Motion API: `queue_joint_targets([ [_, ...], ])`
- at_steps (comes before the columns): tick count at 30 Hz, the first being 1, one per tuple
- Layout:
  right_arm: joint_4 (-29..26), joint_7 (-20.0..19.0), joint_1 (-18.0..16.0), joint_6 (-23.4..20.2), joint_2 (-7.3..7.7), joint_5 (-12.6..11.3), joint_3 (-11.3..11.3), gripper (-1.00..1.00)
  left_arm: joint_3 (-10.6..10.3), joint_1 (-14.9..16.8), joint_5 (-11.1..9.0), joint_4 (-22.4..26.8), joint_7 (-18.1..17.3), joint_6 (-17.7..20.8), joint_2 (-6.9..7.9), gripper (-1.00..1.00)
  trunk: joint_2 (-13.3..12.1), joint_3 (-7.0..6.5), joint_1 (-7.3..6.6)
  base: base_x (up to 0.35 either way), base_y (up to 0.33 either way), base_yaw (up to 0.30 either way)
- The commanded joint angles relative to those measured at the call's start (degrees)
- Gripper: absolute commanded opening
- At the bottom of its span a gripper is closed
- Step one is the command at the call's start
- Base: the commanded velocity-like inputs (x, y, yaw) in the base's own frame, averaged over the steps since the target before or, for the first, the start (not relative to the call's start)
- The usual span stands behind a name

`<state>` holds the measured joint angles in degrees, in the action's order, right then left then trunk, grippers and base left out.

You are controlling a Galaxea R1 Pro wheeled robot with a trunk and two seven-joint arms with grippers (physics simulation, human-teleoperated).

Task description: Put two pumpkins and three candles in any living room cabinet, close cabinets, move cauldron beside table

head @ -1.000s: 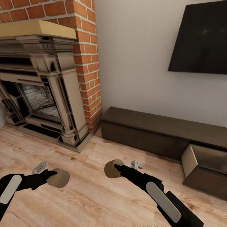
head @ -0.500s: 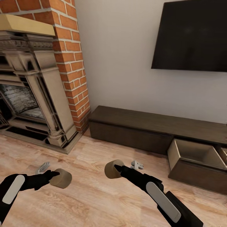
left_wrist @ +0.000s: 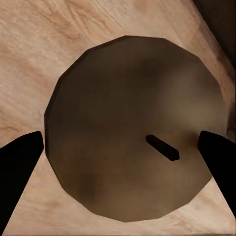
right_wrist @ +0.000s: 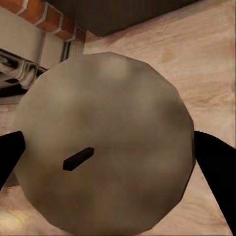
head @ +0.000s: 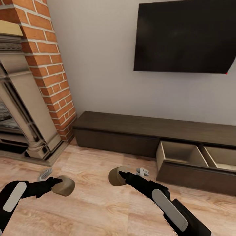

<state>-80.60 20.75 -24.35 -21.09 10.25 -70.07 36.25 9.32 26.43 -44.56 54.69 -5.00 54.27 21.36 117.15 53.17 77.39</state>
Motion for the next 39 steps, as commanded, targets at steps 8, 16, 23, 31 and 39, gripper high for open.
queue_joint_targets([
  [8,0.02,0.43,-0.08,0.08,0.03,-0.51,0.10,-1.00,-1.90,0.02,0.34,0.06,-0.49,0.31,-0.01,-1.00,0.02,0.05,0.00,0.028,-0.274,-0.264],
  [16,0.08,0.40,-0.08,0.08,0.03,-0.51,0.10,-1.00,-2.16,0.02,0.24,0.06,-0.47,0.31,0.07,-1.00,0.02,0.05,0.00,0.001,-0.286,-0.265],
  [23,1.68,0.17,-0.08,0.66,0.11,-3.19,-0.25,-1.00,-2.01,0.02,-0.46,0.68,-0.74,0.31,0.00,-1.00,0.02,0.05,0.00,0.000,-0.126,-0.274],
  [31,2.63,0.27,-0.08,0.72,0.08,-4.00,-2.15,-1.00,-2.13,0.02,-0.41,3.14,-0.35,0.31,0.01,-1.00,-2.78,-1.21,-1.53,0.000,-0.005,-0.129],
  [39,2.66,0.55,-0.08,0.37,0.03,-4.02,-2.48,-1.00,-2.47,0.02,0.21,3.31,0.12,0.31,-0.01,-1.00,-5.99,-2.62,-3.29,0.000,0.000,-0.004],
])
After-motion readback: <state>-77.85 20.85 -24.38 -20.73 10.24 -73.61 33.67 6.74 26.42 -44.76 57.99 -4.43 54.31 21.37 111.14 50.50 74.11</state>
